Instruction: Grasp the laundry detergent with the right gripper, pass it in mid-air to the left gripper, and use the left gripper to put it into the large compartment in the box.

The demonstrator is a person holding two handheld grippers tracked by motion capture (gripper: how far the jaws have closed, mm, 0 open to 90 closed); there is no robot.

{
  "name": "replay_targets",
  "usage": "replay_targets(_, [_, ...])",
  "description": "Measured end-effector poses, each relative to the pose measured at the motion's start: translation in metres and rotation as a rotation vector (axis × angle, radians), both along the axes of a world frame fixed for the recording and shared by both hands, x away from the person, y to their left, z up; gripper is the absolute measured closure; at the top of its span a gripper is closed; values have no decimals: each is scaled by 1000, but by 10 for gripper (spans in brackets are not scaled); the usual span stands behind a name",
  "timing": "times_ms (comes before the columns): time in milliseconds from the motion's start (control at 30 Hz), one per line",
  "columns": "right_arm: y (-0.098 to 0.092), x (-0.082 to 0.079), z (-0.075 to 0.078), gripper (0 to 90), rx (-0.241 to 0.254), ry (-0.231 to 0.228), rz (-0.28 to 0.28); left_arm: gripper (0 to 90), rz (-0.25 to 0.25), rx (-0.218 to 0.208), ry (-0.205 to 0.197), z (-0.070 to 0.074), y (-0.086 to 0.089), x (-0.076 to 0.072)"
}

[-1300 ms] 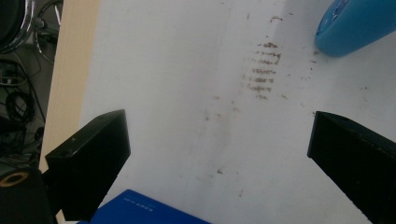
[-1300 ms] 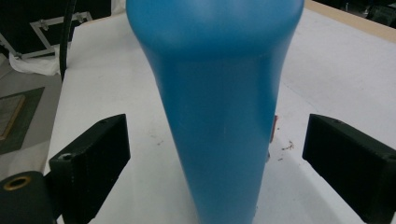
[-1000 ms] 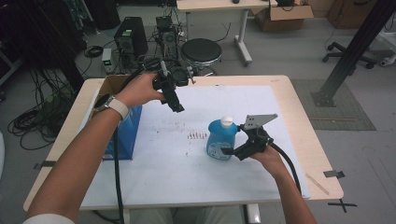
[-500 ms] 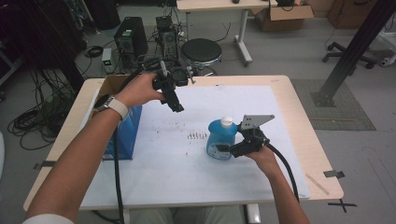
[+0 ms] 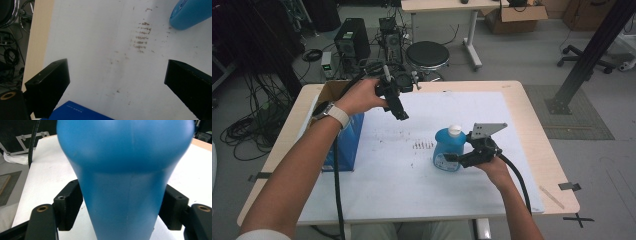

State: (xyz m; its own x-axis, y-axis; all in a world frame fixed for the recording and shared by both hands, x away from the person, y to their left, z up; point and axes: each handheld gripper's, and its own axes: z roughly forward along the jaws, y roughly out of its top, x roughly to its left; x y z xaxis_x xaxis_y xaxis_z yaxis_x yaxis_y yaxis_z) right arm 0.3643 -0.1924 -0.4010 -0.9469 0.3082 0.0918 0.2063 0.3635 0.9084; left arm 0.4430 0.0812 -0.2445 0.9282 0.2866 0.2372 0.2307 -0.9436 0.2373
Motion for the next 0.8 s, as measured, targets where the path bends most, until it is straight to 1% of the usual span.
replay_targets(267, [-1, 1, 0, 314, 2, 6, 0, 67, 2, -3, -3, 0, 0, 0])
replay_targets(333, [-2, 1, 0, 326, 3, 5, 2, 67, 0, 4, -3, 0, 1, 0])
replay_targets(367, [-2, 1, 1, 340, 1, 2, 6, 67, 3, 0, -2, 0, 1, 0])
replay_targets(567, [-1, 1, 1, 347, -3, -3, 6, 67, 1, 3, 0, 0, 0, 0])
replay_targets(633, [-1, 1, 1, 358, -7, -7, 9, 67, -3, 7, -2, 0, -1, 0])
replay_targets(667, [-1, 1, 1, 381, -7, -12, 12, 67, -3, 5, -2, 0, -1, 0])
replay_targets(800, [-2, 1, 2, 403, -9, -22, 12, 67, 1, 2, -1, 0, -1, 0])
